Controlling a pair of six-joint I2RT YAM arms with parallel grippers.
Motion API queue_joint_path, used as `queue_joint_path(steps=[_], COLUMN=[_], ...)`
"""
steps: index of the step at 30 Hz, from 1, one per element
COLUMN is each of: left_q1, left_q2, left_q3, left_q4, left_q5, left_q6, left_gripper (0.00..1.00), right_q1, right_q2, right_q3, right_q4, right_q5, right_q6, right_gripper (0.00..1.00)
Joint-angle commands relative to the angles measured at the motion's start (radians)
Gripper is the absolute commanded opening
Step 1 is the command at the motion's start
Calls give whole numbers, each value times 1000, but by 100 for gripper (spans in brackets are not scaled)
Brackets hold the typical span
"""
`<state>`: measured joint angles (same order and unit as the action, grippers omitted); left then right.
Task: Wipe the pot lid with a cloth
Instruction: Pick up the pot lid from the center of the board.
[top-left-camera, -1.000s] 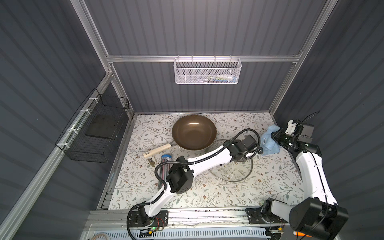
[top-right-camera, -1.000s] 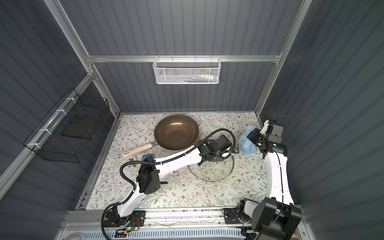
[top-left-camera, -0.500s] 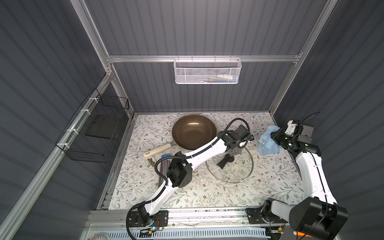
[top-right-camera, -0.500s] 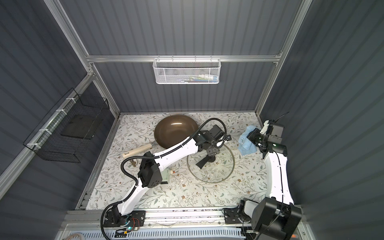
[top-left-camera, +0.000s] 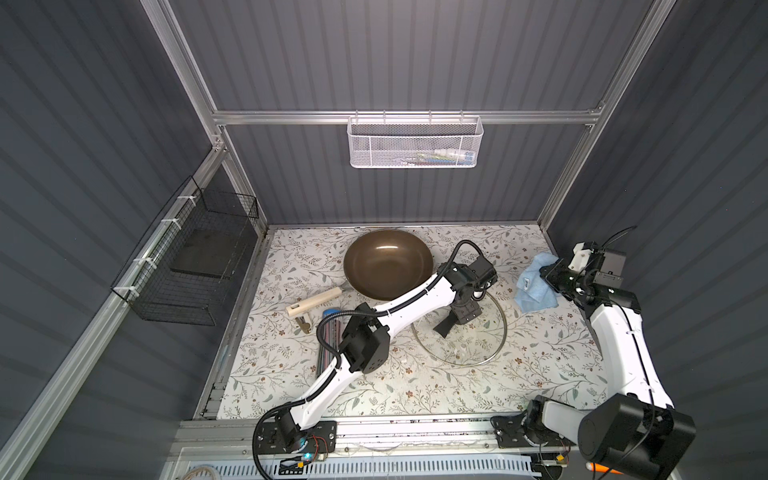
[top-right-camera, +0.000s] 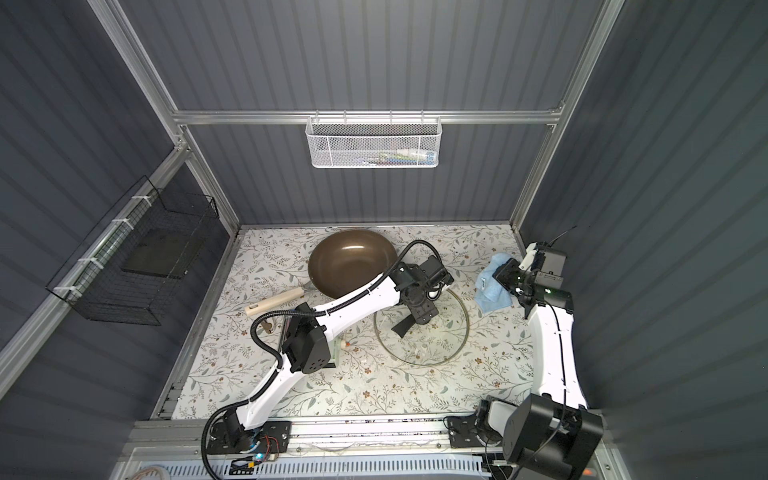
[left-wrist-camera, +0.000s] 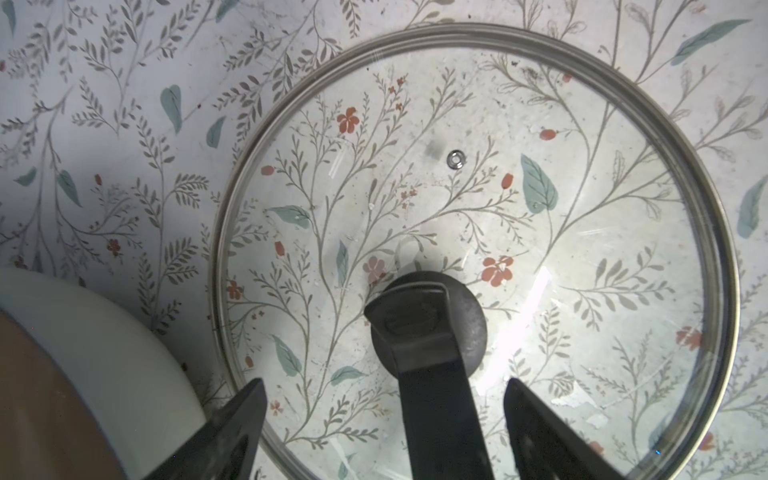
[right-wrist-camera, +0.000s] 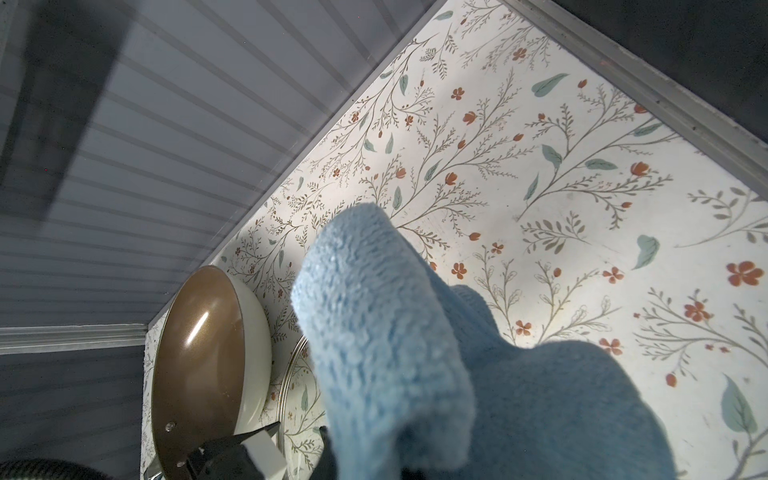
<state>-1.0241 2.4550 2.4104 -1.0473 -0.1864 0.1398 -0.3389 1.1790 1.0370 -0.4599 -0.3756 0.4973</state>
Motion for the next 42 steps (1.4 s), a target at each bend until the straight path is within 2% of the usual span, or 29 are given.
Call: queue_joint_path(steps=[1,8,15,22,25,28,32,35,37,42], left_q1=[19,27,27,17,16,16,16,16,15,-6], left_q2=[33,58,60,66,73,77,80,65,43,-42], left_q3=[8,1,-19,-72,-71,-60,-44,-37,-38,-19], left_q4=[-34,-45,-78,-91,-88,-80,-79,-68,-48,7], left_q5=[-8,25,114,151,151,151,143,116,100,51], left_q6=[-70,-91,-119,-140,-141,-143,-140,-140,-140,-65], left_gripper=[88,86,73,66,56,43,20,10,0,0], right_q1=[-2,0,4,11,13,15,17,22,26,30], right_q2=[-12,-7,2,8,12,13,24,31,33,67], right_q3=[-20,-33,-47,-54,-53,-53,-55,-53,-50,5], right_q4=[15,20,31,37,38,39,40,45,48,43], right_q5=[-21,-35,-62,-62,-62,-62,-63,-66,-66,-108], right_q6=[13,15,26,27,29,29,29,33,36,11], right_gripper=[0,0,0,0,0,0,0,0,0,0])
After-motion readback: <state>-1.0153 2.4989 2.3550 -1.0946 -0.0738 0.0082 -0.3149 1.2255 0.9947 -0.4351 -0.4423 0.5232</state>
